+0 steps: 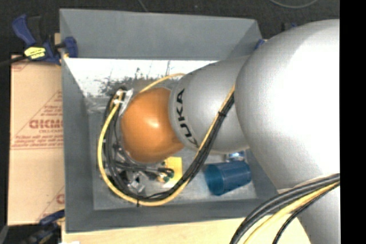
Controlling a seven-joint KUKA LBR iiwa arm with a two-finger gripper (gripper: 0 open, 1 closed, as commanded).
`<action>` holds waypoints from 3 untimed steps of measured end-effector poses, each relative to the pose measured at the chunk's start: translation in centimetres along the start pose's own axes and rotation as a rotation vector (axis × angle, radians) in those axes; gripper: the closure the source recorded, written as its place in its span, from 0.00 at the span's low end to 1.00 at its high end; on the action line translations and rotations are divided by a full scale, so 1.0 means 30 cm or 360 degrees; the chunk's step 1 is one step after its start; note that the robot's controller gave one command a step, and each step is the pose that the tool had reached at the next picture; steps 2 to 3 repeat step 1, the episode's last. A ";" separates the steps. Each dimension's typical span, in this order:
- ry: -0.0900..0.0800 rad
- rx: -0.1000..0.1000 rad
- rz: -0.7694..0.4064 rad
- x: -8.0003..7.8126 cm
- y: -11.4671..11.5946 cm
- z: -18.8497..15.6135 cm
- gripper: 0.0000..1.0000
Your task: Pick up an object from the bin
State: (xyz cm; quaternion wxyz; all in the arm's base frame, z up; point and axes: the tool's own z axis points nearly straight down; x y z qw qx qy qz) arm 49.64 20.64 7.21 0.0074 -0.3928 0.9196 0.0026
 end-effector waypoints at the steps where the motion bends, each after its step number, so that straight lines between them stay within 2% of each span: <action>1: 0.0000 -0.0001 0.0002 0.000 0.000 -0.002 1.00; 3: 0.0000 -0.0001 0.0002 0.000 0.000 -0.002 1.00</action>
Offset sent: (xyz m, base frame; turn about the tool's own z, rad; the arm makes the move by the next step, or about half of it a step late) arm 0.0001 0.0000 0.0895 0.0010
